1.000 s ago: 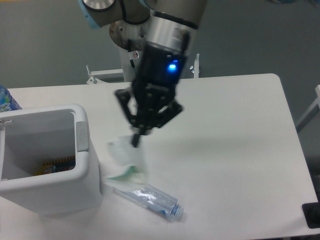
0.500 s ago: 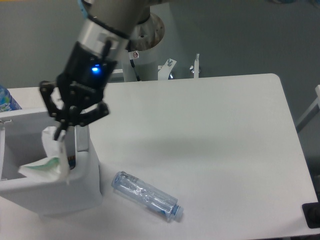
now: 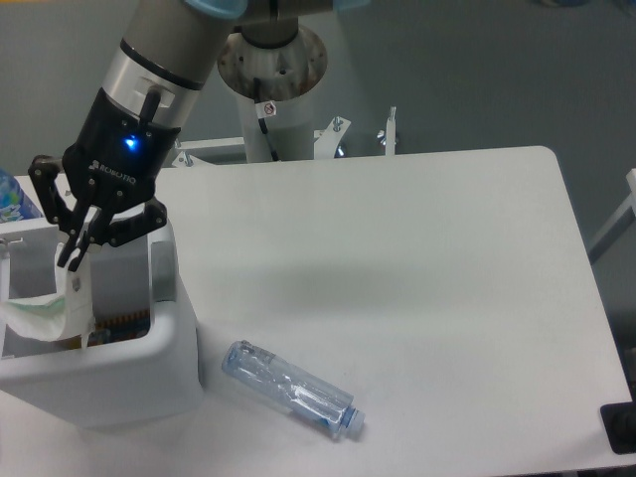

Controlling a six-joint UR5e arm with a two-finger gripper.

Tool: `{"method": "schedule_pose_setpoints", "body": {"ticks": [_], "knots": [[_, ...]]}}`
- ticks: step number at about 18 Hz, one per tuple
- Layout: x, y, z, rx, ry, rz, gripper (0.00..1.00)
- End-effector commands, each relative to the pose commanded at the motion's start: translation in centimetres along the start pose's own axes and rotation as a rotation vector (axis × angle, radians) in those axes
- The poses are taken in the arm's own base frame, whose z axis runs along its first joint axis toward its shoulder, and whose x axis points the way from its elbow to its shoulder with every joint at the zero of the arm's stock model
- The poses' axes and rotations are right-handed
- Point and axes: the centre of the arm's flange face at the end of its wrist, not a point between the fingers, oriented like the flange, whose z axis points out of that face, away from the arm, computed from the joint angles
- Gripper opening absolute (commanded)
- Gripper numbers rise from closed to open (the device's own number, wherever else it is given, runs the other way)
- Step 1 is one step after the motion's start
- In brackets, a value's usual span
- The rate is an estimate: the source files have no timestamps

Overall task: Place the trash in the trash can
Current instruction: 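Open the gripper to drop the paper into the bin, then move the open gripper down to the clear plastic bottle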

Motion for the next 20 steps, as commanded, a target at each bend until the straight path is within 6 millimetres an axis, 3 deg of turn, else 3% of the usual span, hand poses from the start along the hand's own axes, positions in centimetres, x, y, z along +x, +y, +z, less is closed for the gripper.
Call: {"method": "schedule_pose_setpoints", "body": {"ticks": [1,6,9,14,17,20], "knots": [[-0.1,0.0,0.0,-0.002,-0.009,0.004,1.00],[-0.1,-0.2,-0.1,0.000,-0.025,0.007,1.00],[-1.3,-0.9,-0.1,0.003,-0.068,-0.010,1.00],[-6.3,-3.2,-0.3,0.032,-0.281,-0.194,1.00],[-10.9,-3.7,-1.1,0.070,-0.392,-0.389,1.00],[-15.9,-3.4,0.3,0.057,-0.503,-0.490,1.00]]}}
